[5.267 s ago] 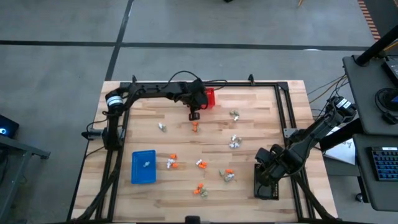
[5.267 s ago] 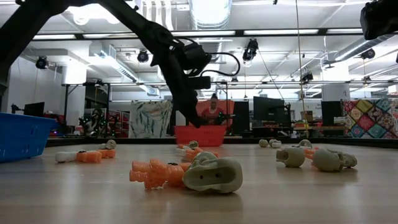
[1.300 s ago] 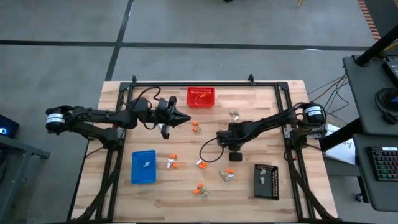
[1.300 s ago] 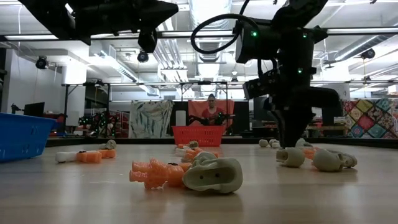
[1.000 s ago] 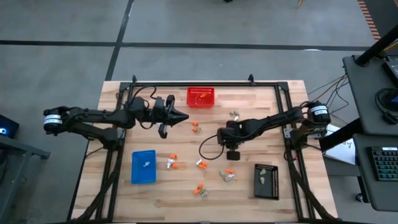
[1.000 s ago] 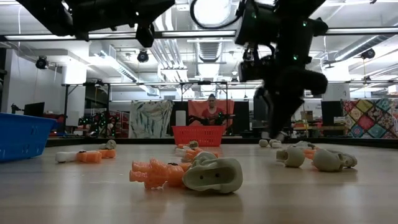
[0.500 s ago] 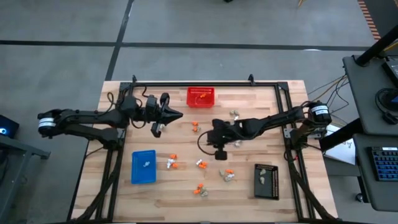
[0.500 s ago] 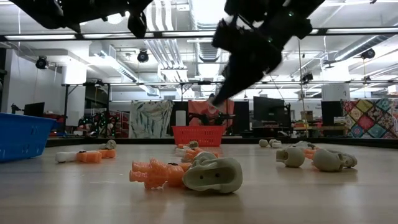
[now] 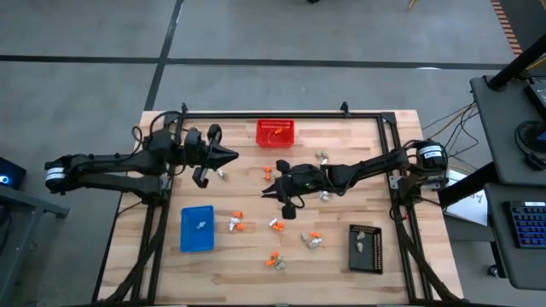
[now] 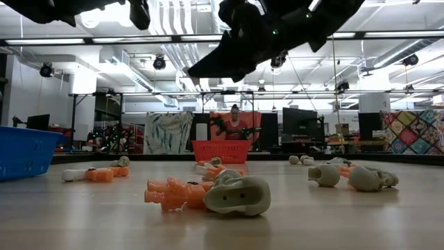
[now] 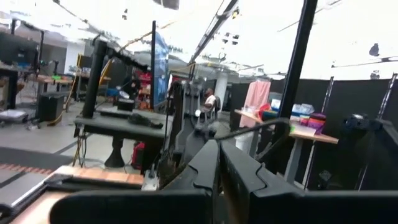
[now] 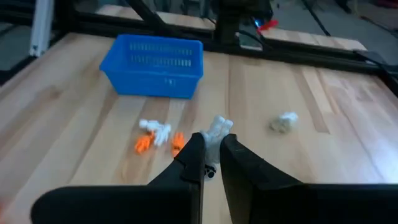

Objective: Sort Halloween decoration
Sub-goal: Put the white skeleton toy into the blue bin

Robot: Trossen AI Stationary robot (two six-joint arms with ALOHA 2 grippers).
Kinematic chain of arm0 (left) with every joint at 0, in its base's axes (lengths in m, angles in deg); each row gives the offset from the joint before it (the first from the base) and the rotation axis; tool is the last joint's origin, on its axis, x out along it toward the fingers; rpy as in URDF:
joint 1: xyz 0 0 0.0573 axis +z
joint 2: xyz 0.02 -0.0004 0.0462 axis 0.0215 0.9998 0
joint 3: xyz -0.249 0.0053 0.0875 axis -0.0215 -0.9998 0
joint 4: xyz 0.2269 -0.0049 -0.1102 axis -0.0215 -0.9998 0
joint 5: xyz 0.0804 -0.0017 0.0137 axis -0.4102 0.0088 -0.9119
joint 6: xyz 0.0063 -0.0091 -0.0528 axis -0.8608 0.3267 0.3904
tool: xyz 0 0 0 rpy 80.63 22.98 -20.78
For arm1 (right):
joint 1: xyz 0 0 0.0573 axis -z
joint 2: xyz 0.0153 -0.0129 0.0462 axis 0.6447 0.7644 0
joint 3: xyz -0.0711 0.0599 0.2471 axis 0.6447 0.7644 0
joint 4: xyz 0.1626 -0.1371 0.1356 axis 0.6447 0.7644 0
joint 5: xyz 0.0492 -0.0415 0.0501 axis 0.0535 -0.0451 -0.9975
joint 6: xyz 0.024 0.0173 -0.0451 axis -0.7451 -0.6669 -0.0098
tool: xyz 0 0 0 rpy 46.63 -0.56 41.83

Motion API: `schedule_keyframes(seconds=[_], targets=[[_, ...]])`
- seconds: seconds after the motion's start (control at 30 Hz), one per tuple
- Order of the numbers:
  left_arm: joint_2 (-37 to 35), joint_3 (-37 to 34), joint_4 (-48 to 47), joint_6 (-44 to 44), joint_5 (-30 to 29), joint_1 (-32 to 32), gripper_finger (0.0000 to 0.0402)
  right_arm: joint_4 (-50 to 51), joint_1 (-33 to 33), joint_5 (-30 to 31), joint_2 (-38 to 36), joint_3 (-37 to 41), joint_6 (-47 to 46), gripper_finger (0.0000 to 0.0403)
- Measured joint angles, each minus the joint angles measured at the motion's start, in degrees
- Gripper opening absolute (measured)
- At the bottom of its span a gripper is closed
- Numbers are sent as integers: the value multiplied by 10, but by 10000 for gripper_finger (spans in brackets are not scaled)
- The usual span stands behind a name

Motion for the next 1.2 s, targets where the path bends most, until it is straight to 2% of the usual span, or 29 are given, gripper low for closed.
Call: schedule_keyframes(seconds=[0.27, 0.4, 0.7, 1.2], targets=[[-40, 0, -15, 18, 3, 0, 0, -155, 0, -21, 53, 0, 8, 28], [-51, -1, -14, 26, 3, -1, 0, -223, 0, -57, 87, -12, 19, 28], [-44, -1, 3, 47, 3, -6, 0, -233, -4, -120, 183, -123, 29, 28], [-85, -1, 12, 92, 3, -6, 0, -233, -12, -122, 339, -332, 29, 29]])
